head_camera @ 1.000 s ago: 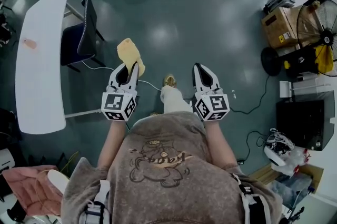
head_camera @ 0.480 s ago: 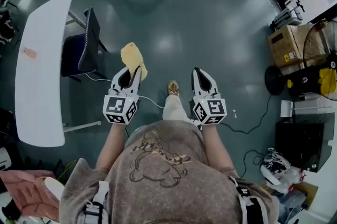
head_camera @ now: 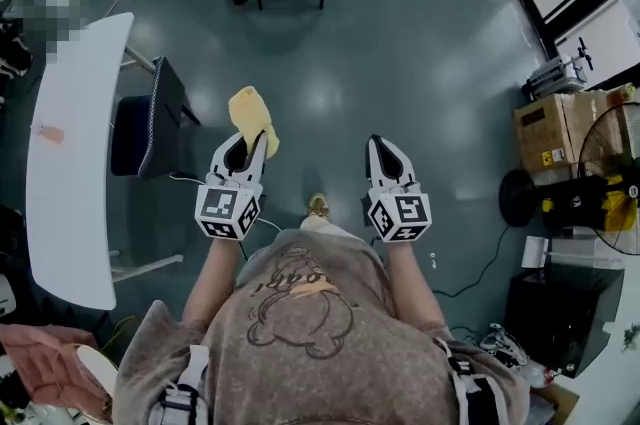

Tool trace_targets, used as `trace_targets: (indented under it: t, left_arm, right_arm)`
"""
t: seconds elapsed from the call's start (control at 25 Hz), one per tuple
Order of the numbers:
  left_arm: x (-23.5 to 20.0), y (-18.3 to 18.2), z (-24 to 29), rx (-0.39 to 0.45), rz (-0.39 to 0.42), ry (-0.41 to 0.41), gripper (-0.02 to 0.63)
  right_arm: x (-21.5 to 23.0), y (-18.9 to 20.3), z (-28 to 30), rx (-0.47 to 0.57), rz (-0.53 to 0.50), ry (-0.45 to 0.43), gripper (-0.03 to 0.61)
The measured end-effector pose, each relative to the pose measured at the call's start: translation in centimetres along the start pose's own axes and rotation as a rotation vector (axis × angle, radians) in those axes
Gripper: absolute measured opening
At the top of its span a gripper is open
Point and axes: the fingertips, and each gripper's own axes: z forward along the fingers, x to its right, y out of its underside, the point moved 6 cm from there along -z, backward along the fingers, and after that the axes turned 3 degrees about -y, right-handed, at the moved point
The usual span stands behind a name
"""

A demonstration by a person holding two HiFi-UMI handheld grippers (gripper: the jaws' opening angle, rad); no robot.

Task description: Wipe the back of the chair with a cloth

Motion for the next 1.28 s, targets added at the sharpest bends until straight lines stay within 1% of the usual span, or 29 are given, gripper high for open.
trace_targets:
  t: [0.16, 0.28, 0.4, 0.52, 0.72, 0.96, 1.12, 1.28]
  left_arm:
    - [-0.2, -1.6, 5.8, 0.01, 0.005, -0.041, 0.063]
    - [-0.4, -2.8, 8.9, 0.023, 0.015, -0.061, 0.063]
    - [-1.2, -3.4, 10.6, 0.025, 0.018, -0.084, 0.063]
    - [-2.5, -3.6, 11.6, 0.018, 0.008, -0.112, 0.063]
    - [-6.4, -3.9, 13.5, 0.012, 0.002, -0.158, 0.063]
    - [-12.3, -4.9, 16.4, 0.033, -0.005, -0.229, 0.063]
    - [-17.4, -6.1, 16.7, 0.041, 0.001, -0.306, 0.063]
    - [-22.2, -6.9, 15.1, 0.044, -0.011, -0.407, 0.063]
  right_arm:
    - [4.8, -1.6, 4.4, -0.006, -0.001, -0.037, 0.026]
    - [7.3, -2.5, 7.2, -0.019, -0.012, -0.073, 0.025]
    - [8.5, -3.0, 9.7, -0.025, -0.015, -0.102, 0.026]
    - [8.8, -3.1, 12.2, -0.039, -0.013, -0.125, 0.026]
    - [8.2, -3.2, 17.3, -0.06, -0.021, -0.172, 0.026]
    - [7.0, -4.2, 25.7, -0.066, -0.051, -0.271, 0.026]
    - [4.3, -5.1, 32.1, -0.072, -0.069, -0.357, 0.025]
    - [0.4, -5.8, 37.6, -0.086, -0.085, -0.452, 0.026]
